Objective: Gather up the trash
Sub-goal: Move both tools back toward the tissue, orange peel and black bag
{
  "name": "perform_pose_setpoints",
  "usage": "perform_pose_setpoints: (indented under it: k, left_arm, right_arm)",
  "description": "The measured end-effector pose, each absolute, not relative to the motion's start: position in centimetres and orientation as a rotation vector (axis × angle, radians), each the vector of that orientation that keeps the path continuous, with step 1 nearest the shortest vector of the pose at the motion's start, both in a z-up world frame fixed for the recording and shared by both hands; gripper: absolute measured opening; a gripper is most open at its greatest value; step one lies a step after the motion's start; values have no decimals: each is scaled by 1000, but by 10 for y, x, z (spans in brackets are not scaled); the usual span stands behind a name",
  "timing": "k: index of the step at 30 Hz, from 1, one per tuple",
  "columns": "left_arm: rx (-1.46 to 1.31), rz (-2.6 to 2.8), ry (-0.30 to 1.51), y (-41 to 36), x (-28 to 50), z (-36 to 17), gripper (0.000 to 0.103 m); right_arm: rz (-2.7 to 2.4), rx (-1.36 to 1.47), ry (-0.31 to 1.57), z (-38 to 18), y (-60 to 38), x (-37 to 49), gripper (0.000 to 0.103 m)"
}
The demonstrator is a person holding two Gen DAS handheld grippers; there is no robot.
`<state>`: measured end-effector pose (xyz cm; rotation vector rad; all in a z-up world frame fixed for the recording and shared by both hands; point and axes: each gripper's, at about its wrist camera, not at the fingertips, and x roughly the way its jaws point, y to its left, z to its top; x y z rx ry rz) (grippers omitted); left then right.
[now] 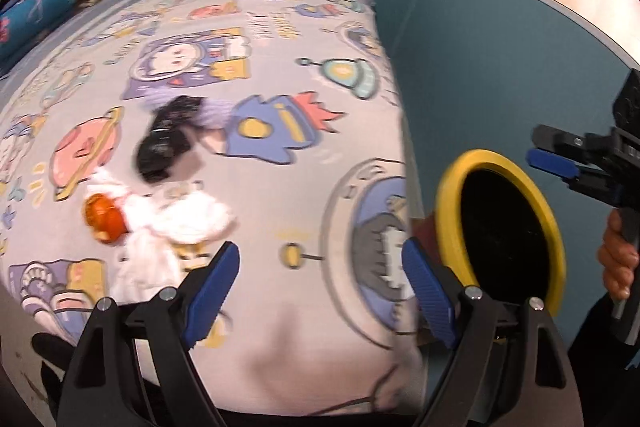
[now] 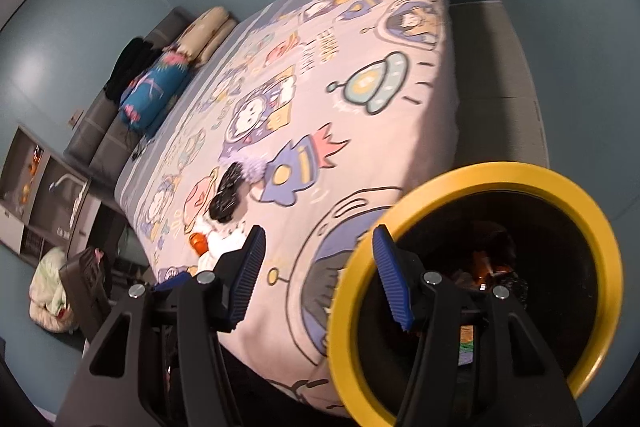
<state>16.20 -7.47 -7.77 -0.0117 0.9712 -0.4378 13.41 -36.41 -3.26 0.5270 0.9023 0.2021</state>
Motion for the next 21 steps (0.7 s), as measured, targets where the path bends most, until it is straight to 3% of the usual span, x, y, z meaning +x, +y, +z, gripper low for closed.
perform_pose_setpoints:
  k: [21]
  left_arm:
    - [-172, -138, 1003, 75, 209, -120, 80]
  right_arm:
    - [370, 433, 1083, -66, -229, 229, 53]
